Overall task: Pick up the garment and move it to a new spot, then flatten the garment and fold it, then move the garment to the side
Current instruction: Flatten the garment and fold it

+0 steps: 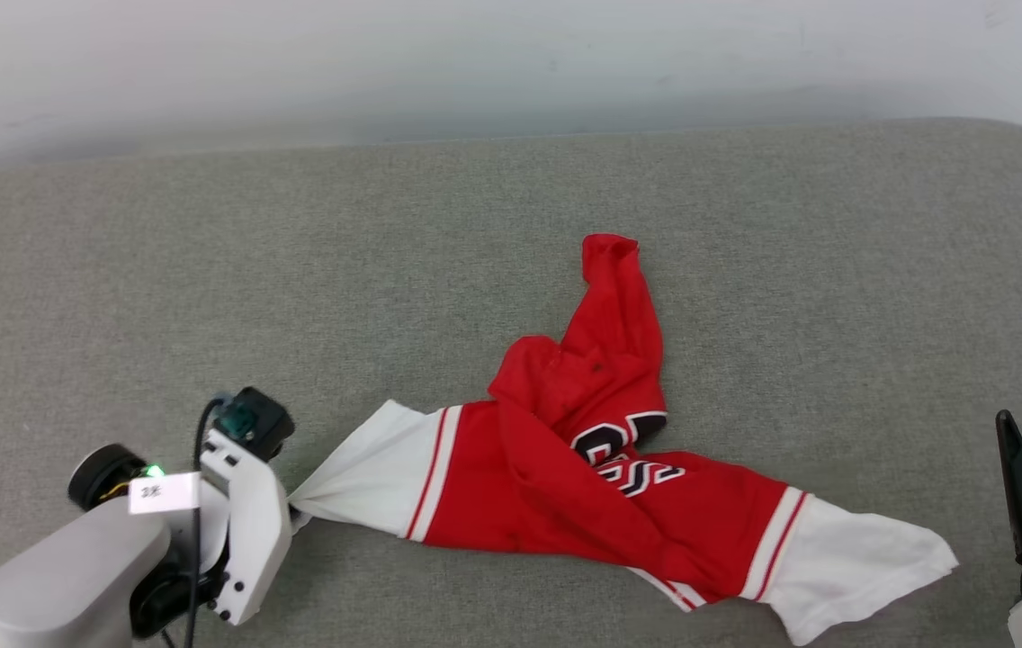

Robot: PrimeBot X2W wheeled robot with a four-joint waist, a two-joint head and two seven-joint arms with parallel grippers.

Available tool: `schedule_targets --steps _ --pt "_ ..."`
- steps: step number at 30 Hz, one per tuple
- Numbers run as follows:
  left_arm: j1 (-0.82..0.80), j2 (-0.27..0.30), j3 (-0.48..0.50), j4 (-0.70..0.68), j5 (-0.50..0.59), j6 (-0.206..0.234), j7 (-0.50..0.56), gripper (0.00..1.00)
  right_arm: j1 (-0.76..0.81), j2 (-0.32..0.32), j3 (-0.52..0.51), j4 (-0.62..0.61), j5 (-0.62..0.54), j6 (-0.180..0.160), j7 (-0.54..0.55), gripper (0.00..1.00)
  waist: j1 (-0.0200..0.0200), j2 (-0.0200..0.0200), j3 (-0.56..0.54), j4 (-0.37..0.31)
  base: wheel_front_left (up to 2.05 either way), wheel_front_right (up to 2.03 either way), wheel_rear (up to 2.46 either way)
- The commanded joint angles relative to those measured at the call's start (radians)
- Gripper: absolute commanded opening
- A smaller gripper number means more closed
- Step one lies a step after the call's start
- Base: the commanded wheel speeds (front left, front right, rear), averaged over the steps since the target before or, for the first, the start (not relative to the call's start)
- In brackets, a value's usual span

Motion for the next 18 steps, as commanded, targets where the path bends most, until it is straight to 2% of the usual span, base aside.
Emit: schedule_targets --steps 1,5,7,13,18 --pt "0.023 0.014 -0.001 0.009 -0.006 0.011 0.000 0.00 0.013 -0.006 -0.001 -0.006 -0.004 -0.001 0.004 1.00 -0.0001 -0.0001 -0.002 0.007 0.00 0.00 0.00" --pt "0.048 0.019 0.005 0.027 -0.022 0.023 -0.015 0.00 0.015 -0.003 0.006 -0.009 -0.007 -0.001 0.012 1.00 -0.0001 -0.0001 -0.006 0.017 0.00 0.00 0.00" --pt "0.057 0.007 0.017 0.033 -0.032 0.029 -0.036 1.00 0.018 0.000 0.007 -0.012 -0.008 -0.001 0.017 1.00 -0.0001 -0.0001 -0.014 0.027 0.00 0.00 0.00" --pt "0.021 0.020 0.043 -0.028 -0.073 0.016 -0.021 1.00 0.034 0.002 0.005 -0.026 -0.012 -0.001 0.039 1.00 -0.0001 -0.0001 -0.042 0.057 0.00 0.00 0.00" --pt "-0.027 0.067 0.090 -0.130 -0.140 0.014 0.046 1.00 0.043 0.015 0.006 -0.038 -0.016 -0.001 0.045 1.00 -0.0001 -0.0001 -0.053 0.068 0.00 0.00 0.00"
